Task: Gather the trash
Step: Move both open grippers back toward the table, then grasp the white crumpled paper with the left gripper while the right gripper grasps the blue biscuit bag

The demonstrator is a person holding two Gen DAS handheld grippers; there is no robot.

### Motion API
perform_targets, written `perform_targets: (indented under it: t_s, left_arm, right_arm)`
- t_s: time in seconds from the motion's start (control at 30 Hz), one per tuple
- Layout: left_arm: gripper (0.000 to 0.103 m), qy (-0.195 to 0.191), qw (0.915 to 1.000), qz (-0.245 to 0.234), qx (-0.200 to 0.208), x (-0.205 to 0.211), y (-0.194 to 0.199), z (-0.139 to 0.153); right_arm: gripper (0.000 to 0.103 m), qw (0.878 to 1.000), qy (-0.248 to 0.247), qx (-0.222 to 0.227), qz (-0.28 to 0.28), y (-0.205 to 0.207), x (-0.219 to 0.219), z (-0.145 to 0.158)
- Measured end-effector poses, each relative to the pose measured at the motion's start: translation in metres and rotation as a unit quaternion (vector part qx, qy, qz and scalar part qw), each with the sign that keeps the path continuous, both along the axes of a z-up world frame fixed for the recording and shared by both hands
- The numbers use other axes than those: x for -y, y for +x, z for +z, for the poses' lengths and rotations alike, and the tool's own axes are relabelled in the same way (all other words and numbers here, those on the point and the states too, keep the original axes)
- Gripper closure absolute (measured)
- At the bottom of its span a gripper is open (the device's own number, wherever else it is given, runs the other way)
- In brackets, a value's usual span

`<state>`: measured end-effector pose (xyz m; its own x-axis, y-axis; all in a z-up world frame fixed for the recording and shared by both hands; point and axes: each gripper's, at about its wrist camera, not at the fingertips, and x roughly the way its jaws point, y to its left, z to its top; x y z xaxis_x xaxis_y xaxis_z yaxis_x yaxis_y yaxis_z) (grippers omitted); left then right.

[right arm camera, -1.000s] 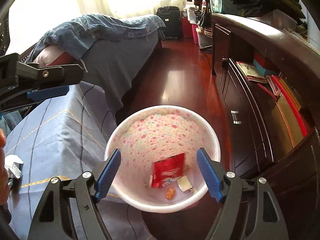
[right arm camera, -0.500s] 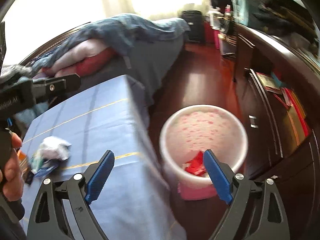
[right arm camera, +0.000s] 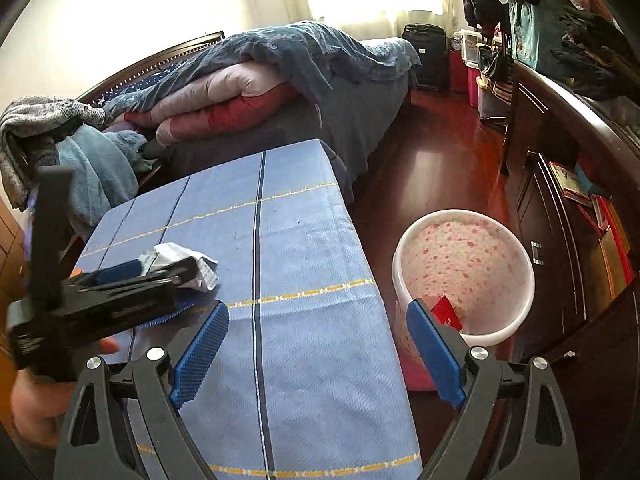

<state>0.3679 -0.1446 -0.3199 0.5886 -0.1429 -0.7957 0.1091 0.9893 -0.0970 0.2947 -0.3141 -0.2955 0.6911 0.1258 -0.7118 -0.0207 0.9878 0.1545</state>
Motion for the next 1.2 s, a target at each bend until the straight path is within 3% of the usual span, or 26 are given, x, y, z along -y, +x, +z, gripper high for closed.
perform_targets:
  t_s: [0.13,0.2,0.27,0.37,0.53,0.73,0.9,1.17,1.2]
  left_arm:
    - [0.017,0.002,0.9999,0.009,-0.008,0.005,0.011,-0.019]
    - [0.032,0.005,0.9998,0.011,-0.013,0.007,0.016,-0.025]
    - [0.036,-0.005,0.9998,0.011,-0.014,0.005,0.019,-0.028]
    - [0.037,-0.024,0.9996,0.011,-0.007,-0.001,0.015,-0.024]
    - [0.037,-0.042,0.9980,0.009,0.046,-0.024,-0.008,0.016]
    - [0.036,-0.033,0.9926,0.065,0.097,-0.082,-0.026,0.057]
    - [0.036,-0.039,0.9887,0.108,0.097,-0.127,-0.033,0.062]
    - [0.036,-0.056,0.9882,0.108,0.093,-0.151,-0.034,0.058]
    - [0.036,-0.058,0.9882,0.107,0.092,-0.152,-0.034,0.057]
  right_arm:
    - [0.013,1.000,-0.004,-0.003,-0.004,-0.005,0.002,0.000]
    - [0.013,1.000,-0.003,-0.004,-0.006,-0.005,0.003,0.001]
    - [0.013,1.000,-0.006,-0.005,-0.003,-0.005,0.002,0.002]
    - [0.013,1.000,-0.010,-0.007,0.006,-0.004,-0.005,0.002]
    - [0.013,0.999,-0.013,-0.016,0.035,0.002,-0.029,-0.004]
    - [0.013,0.995,-0.016,-0.035,0.095,0.017,-0.087,-0.022]
    - [0.011,0.989,-0.027,-0.050,0.135,0.032,-0.135,-0.042]
    - [0.010,0.986,-0.048,-0.048,0.154,0.063,-0.165,-0.060]
    - [0.021,0.985,-0.051,-0.050,0.157,0.066,-0.167,-0.061]
